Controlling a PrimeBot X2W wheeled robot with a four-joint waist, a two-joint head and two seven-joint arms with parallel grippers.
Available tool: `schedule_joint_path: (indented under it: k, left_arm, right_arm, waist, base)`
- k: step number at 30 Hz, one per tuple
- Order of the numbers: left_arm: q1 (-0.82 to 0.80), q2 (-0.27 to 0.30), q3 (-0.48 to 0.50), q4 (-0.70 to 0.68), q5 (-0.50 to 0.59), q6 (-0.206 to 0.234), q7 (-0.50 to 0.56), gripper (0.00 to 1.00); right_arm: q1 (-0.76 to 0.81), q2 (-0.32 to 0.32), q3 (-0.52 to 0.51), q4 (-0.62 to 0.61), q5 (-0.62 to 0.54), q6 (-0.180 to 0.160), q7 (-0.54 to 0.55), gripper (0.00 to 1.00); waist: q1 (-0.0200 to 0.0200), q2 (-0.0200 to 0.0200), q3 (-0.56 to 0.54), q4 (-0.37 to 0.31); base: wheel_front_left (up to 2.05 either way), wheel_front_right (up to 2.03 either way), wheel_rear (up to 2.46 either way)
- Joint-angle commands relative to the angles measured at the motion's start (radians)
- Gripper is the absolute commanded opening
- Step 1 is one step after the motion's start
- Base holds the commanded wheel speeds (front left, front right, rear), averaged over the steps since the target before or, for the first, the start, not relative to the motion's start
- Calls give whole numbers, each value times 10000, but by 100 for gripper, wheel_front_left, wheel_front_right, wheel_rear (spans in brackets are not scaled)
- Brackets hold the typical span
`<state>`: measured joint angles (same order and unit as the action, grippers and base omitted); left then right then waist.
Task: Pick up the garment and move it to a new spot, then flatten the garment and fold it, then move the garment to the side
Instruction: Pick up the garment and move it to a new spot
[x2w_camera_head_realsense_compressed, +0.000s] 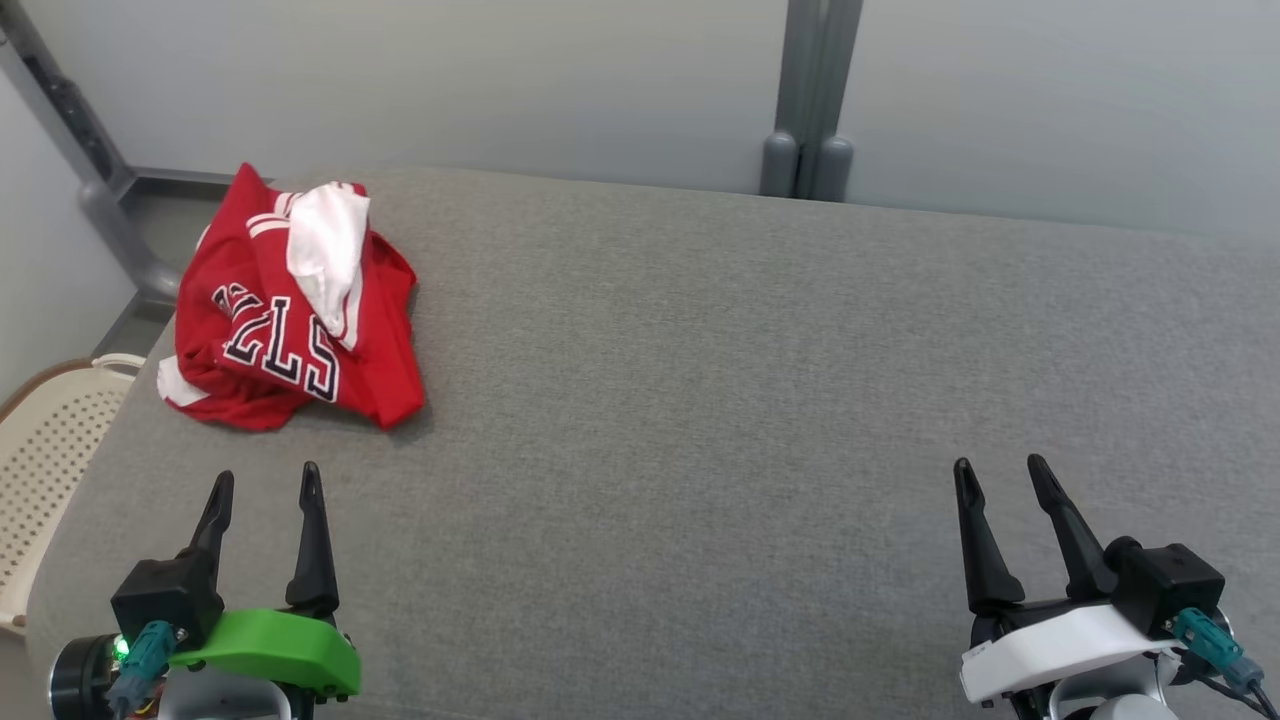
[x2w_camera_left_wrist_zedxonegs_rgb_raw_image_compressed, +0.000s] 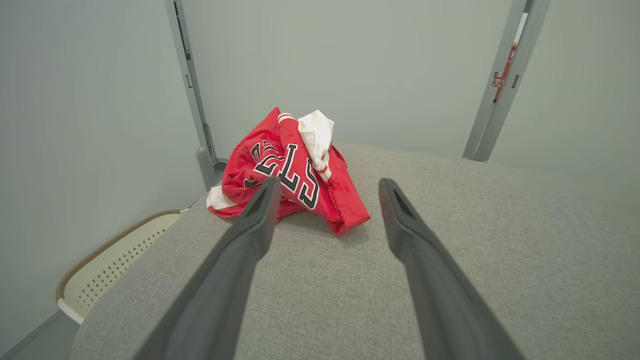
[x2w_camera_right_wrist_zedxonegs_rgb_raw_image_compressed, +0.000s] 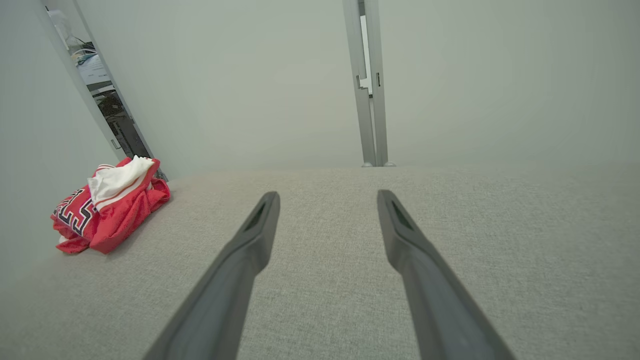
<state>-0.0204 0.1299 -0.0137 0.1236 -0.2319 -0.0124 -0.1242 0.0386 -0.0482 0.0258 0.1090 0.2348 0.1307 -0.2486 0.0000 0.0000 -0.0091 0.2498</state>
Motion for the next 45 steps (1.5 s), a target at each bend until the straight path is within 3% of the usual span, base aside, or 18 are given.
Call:
schedule_joint_path:
  k: [1,21,39,45]
  left_arm:
    - [69,67,-9,2,12,28,-30,100]
    - [93,185,-25,260,-150,203,-261,100]
    - [-135,187,-4,457,-408,330,-527,100]
    - [-932,325,50,495,-506,235,-578,100]
  right_arm:
    - [85,-38,8,36,31,1,-48,100]
    - [-68,-40,209,102,-133,1,1,100]
    - [-116,-41,270,-7,-321,1,192,100]
    - [-258,-116,111,-257,-511,1,359,100]
  waist:
    - [0,0,2,537]
    - [0,0,145,2592]
    - [0,0,355,2642]
    - [0,0,753,2174]
  base:
    - [0,0,0]
    - [0,0,0]
    - [0,0,0]
    - [0,0,0]
